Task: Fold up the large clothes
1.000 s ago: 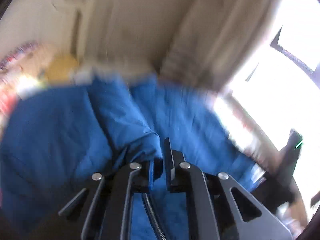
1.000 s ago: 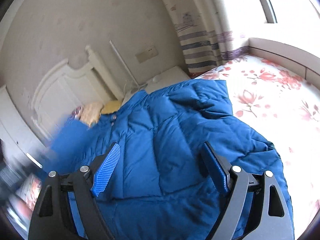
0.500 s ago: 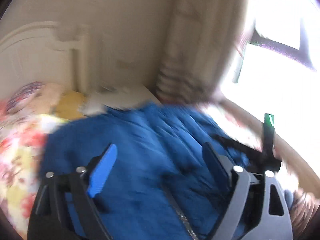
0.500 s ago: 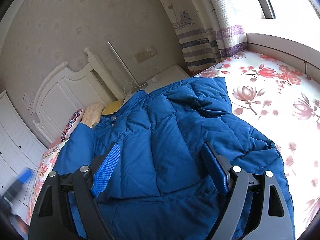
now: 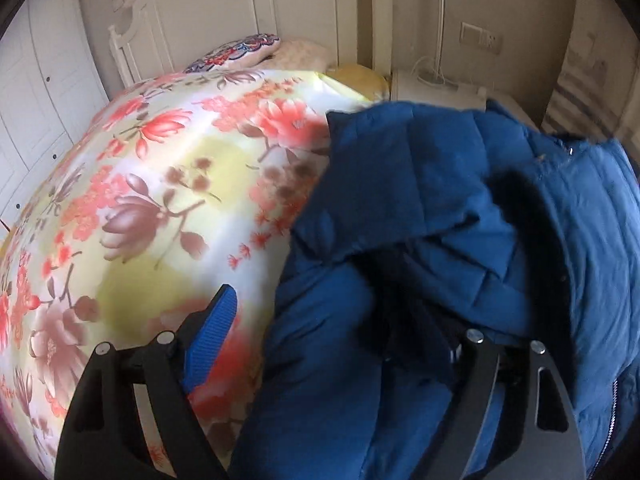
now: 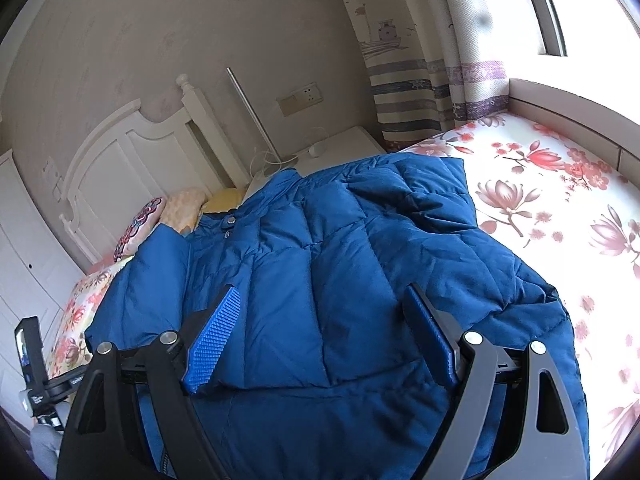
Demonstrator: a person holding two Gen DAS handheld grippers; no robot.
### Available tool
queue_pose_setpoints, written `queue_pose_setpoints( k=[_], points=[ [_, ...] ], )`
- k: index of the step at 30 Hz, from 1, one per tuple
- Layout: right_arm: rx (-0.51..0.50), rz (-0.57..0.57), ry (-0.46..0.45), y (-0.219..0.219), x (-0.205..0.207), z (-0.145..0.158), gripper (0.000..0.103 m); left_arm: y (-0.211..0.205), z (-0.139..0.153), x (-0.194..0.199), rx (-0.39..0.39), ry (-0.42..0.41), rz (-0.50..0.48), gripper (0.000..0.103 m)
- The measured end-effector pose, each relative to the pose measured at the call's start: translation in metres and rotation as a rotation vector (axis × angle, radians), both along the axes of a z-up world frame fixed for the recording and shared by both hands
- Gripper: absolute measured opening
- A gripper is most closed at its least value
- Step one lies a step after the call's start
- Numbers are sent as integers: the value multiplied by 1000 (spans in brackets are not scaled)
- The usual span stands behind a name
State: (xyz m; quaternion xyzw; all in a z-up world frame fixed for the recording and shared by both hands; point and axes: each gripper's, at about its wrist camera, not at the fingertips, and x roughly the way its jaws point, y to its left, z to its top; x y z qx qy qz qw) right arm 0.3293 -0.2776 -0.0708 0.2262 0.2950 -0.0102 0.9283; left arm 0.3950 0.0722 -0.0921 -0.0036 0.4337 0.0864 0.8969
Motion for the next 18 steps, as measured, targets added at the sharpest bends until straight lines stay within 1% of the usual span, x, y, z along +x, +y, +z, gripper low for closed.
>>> queue_pose_setpoints(
  k=[3,5,6,7,9,10,13,16,17,18],
  points=[
    [-50,8,-19,9,-2,5,81,4,-5,0,-14,2,7,90],
    [-128,72,-41,28,-3,13,81,7,-6,-1,-23,5,16,93],
    [-180,127,-57,43,-4,18,81,4,-5,-4,-26,6,20,94],
    [-244,195,-75,63,-6,23,81,6,-5,-5,-32,7,24,95],
    [-442,390,-111,124,-14,32,81,9,-6,-4,-52,7,26,96],
    [-570,480,-118,156,-19,32,81,11,-6,-4,-60,7,28,96],
    [-850,674,-85,226,-25,13,81,15,-7,-5,-91,7,32,97],
    [-1026,733,-77,261,-21,-6,81,17,-7,-4,-104,7,33,97],
    [-1059,739,-77,266,-19,-10,79,18,-8,-4,-105,7,33,97],
    [-1090,737,-79,270,-16,-14,73,18,-8,-4,-106,7,33,97]
  ],
)
